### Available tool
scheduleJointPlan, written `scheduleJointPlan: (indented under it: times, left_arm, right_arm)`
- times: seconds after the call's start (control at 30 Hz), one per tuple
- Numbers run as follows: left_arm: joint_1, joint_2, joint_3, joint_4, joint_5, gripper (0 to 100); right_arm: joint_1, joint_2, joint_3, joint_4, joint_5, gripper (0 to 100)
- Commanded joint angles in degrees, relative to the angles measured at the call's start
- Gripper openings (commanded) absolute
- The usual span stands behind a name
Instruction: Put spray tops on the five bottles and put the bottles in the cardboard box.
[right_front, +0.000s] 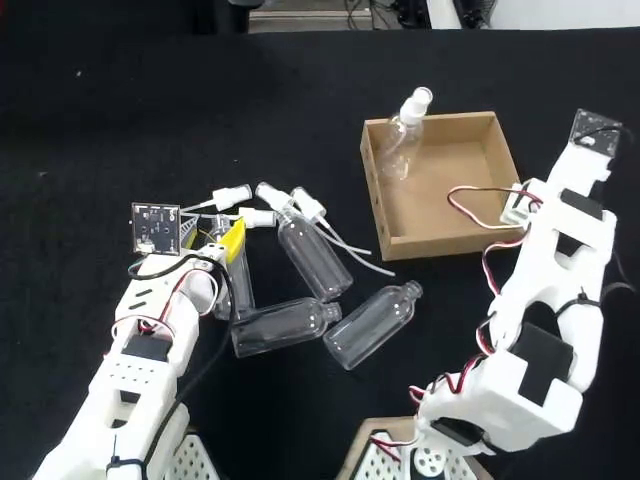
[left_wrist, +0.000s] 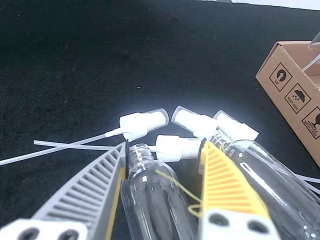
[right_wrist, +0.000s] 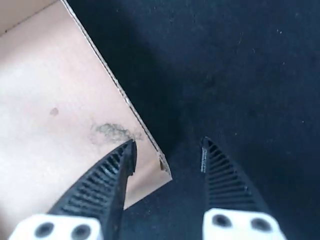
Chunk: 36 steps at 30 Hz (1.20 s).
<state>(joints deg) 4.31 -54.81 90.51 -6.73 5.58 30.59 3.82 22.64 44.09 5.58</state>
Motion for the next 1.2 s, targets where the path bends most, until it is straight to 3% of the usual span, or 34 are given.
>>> scheduleJointPlan:
  times: [0.0, 0.57, 0.97, 1.17]
  left_arm:
    - [0.22, -0.18, -0.57, -0.97, -0.09, 23]
    - [0.22, -0.18, -0.57, -0.97, -0.09, 23]
    - [0.22, -0.18, -0.57, -0.97, -0.09, 23]
    - [0.13, -0.18, -0.57, -0.97, -0.09, 23]
  right_arm:
    - [0.70, -0.40, -3.47, 3.25, 0.35, 16.8]
    - [-1.49, -4.18, -1.98, 10.81, 0.00, 16.9]
    - [-3.08, -12.44, -0.13, 8.26, 0.35, 17.1]
    - [-4.48, -23.08, -4.18, 23.03, 0.44, 17.1]
